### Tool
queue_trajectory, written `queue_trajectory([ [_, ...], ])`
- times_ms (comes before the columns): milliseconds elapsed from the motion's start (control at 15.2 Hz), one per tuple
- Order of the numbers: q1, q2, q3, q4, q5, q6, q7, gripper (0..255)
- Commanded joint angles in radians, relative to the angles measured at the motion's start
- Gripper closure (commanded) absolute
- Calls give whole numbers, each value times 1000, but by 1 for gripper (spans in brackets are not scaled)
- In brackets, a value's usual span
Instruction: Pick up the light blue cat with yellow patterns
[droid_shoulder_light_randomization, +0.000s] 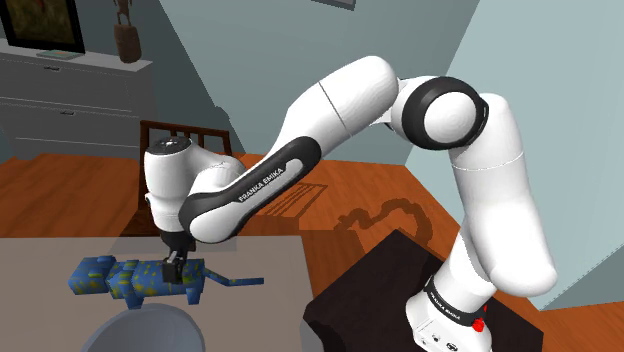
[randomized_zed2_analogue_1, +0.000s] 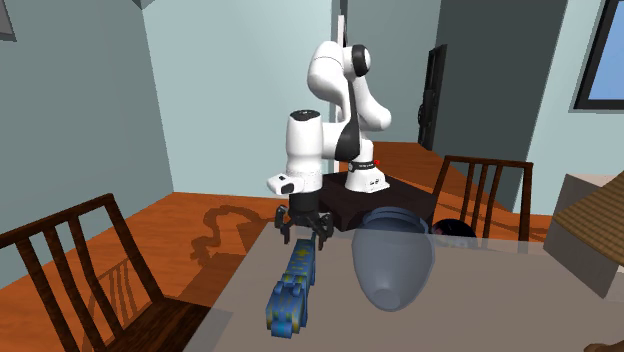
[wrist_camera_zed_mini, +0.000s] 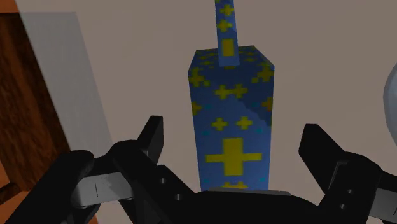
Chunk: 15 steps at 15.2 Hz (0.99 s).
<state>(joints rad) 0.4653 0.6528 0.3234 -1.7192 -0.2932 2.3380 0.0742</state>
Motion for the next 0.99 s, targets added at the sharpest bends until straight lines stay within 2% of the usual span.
queue_trajectory([
  [0, 6, 21, -4, 8, -7, 13, 3, 0],
  [462, 18, 74, -21, 16, -25, 58, 14, 0],
  [528, 18, 76, -21, 17, -25, 58, 14, 255],
  [924, 17, 74, -21, 14, -25, 59, 14, 255],
])
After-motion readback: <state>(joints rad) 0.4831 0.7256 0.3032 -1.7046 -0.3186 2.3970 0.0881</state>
